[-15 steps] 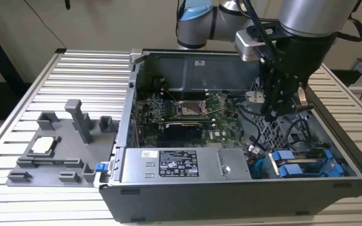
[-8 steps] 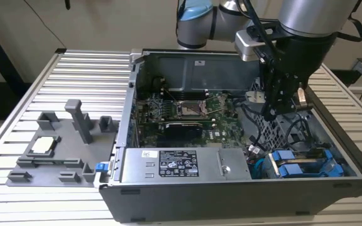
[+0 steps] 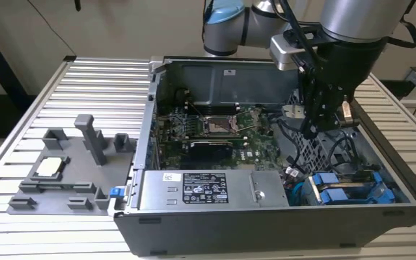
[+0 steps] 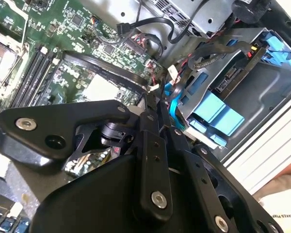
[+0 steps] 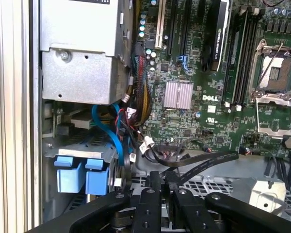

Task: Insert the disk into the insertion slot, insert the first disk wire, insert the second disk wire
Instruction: 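Insert the first disk wire, then insert the second disk wire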

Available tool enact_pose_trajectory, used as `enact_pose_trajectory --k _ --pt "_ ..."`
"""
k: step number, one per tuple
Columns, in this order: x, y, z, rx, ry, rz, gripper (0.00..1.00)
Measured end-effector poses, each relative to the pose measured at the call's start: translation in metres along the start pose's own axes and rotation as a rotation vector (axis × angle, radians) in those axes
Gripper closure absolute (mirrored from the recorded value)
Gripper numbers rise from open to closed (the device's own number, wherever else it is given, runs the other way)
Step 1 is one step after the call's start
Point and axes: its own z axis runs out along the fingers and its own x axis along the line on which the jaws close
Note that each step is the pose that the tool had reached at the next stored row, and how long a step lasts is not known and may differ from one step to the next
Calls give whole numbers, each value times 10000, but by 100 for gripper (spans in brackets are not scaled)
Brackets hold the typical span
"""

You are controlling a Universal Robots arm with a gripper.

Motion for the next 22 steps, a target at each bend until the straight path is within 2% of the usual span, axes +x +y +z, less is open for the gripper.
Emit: enact_pose_trajectory --k 9,20,22 --pt "18 -6 0 -21 25 -1 84" --pt "264 -112 10 -275 -8 5 84" --pt "290 -142 12 -384 -17 7 84"
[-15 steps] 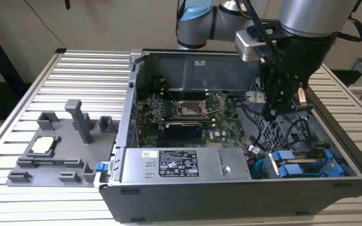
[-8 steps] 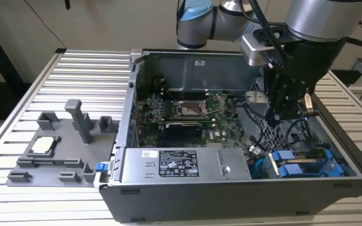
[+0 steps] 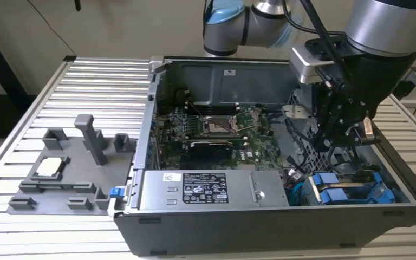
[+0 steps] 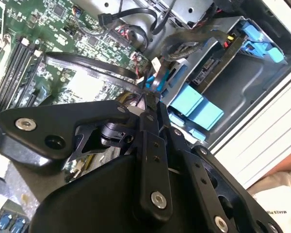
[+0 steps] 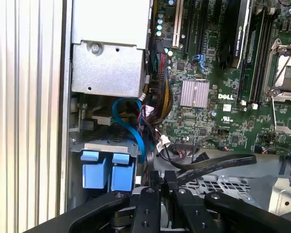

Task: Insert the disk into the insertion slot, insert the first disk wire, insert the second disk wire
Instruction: 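Insert the second disk wire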

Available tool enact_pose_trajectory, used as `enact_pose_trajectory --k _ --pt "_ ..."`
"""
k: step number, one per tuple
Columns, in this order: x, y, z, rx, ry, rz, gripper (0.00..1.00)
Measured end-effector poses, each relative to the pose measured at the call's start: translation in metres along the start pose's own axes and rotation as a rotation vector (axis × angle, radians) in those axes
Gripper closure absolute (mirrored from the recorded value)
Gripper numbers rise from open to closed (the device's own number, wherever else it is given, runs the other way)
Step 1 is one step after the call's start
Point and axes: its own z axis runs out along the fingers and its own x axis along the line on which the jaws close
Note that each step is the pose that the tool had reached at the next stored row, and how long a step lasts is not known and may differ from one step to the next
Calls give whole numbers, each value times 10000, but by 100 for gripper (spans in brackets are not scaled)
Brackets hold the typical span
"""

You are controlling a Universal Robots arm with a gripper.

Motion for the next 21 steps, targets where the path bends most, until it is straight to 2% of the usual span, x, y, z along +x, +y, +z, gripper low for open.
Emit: enact_pose_trajectory --k 10,11,14,17,21 --pt "96 -205 12 -608 -50 13 84" --pt "116 -247 14 -720 -60 16 84" --pt "148 -305 18 -883 -74 20 84" --pt "182 -351 21 -987 -83 22 84" --pt "224 -365 26 -1002 -83 92 84"
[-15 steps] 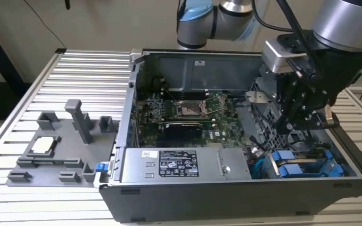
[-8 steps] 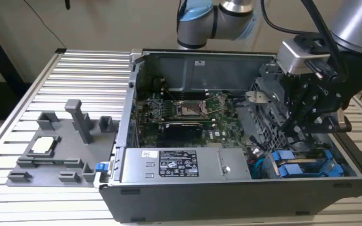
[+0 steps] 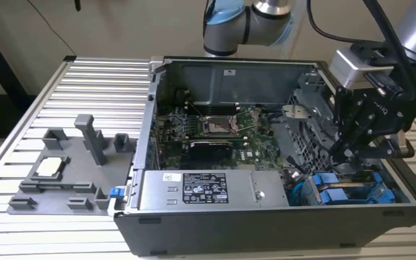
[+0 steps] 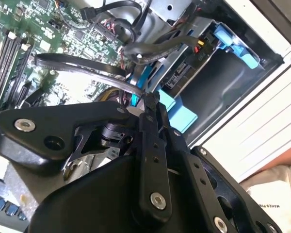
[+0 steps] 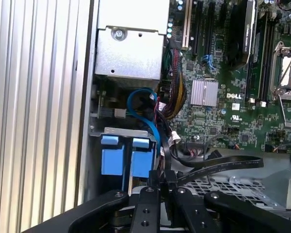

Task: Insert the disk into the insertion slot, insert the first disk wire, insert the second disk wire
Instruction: 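Insert the second disk wire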

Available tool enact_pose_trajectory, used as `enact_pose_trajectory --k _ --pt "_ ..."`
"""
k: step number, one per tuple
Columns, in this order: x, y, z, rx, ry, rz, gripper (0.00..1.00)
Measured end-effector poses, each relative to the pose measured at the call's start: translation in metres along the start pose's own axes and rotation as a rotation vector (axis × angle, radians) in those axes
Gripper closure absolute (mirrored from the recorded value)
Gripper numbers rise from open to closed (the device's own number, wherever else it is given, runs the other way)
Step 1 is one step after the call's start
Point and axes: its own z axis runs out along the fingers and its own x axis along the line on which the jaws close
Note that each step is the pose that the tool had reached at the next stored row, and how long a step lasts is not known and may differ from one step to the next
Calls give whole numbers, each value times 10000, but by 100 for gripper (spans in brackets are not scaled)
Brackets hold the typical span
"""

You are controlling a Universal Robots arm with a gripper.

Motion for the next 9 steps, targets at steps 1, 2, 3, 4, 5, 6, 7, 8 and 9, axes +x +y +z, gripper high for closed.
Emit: enact_pose_trajectory --k 1,2,3,4,5,6,7,8,9 --pt "7 0 3 2 -3 58 84" --pt "13 0 7 4 -7 122 84" --pt "18 0 10 5 -8 188 84" --pt "24 0 14 7 -11 245 84" --pt "32 -5 15 7 -11 267 84" --pt "44 -17 16 7 -11 274 84" --pt "58 -32 16 7 -12 277 84" --pt "73 -49 16 7 -13 276 84" --pt "92 -64 17 6 -14 276 84"
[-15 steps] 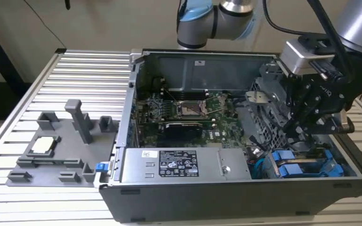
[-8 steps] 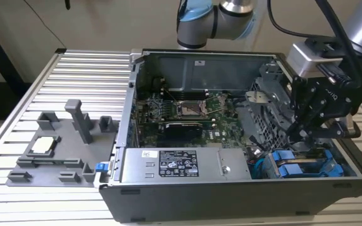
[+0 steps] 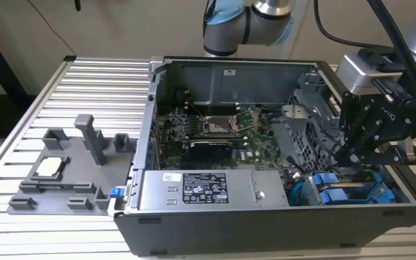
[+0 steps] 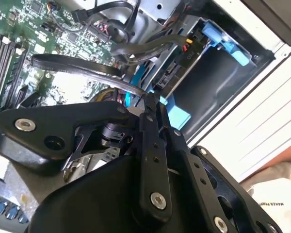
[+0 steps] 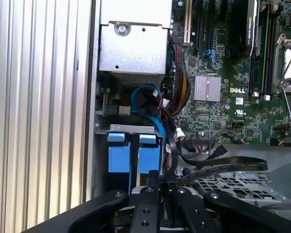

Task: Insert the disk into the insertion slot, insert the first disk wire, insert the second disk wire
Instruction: 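Insert the second disk wire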

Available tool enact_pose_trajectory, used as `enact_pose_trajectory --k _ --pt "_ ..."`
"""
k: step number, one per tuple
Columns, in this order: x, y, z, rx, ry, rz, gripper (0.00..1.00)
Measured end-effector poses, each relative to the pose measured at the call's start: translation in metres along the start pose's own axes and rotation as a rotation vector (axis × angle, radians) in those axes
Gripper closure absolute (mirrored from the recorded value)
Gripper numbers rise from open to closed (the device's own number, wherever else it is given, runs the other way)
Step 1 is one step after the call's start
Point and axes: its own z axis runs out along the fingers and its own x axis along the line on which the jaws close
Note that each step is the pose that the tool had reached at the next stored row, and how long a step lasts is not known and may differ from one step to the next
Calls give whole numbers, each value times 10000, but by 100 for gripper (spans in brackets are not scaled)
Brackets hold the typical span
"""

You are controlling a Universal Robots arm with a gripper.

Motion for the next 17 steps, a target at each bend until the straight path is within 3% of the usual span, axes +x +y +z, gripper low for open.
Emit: enact_pose_trajectory --k 3,6,11,12,17 --pt "49 -39 6 1 -30 -1 84" --pt "66 -75 21 6 -136 -5 84" --pt "90 -109 47 18 -361 20 84" --pt "107 -127 63 25 -483 49 84" --pt "114 -137 70 26 -491 53 84"
